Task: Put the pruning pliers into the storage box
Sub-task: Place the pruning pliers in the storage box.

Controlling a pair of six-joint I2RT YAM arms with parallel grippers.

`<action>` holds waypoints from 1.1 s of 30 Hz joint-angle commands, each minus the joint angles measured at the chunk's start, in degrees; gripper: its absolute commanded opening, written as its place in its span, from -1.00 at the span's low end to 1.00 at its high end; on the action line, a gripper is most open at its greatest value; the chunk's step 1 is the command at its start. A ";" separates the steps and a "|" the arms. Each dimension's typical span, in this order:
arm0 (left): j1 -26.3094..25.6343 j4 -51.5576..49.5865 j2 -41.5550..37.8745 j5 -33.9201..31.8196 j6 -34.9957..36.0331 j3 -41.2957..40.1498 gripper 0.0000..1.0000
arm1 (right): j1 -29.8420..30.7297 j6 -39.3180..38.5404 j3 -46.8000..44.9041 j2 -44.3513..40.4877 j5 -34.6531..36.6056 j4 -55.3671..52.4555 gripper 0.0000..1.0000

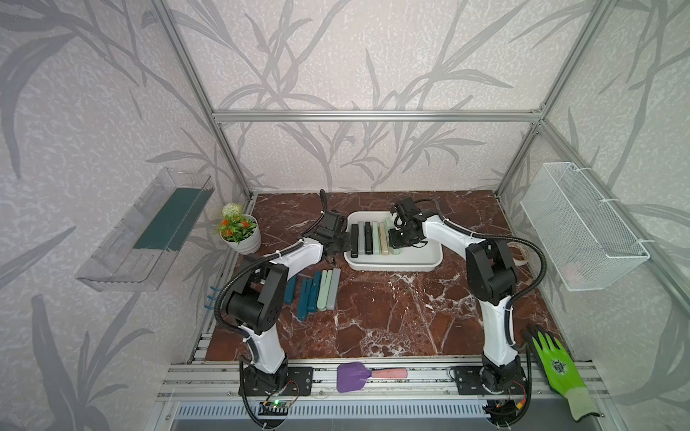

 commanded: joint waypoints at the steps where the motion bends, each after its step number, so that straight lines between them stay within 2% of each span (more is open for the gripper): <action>1: 0.18 -0.02 1.14 0.07 -0.62 1.94 -0.60 | 0.13 3.31 1.95 1.10 0.71 1.29 -0.75; 16: 0.21 0.75 0.70 0.24 -0.82 1.06 -0.61 | 0.04 7.82 5.96 5.89 1.15 0.37 -0.69; 33: 0.20 1.69 0.46 0.85 -1.29 0.46 -0.61 | 0.00 10.15 6.25 5.84 1.76 -1.38 -0.35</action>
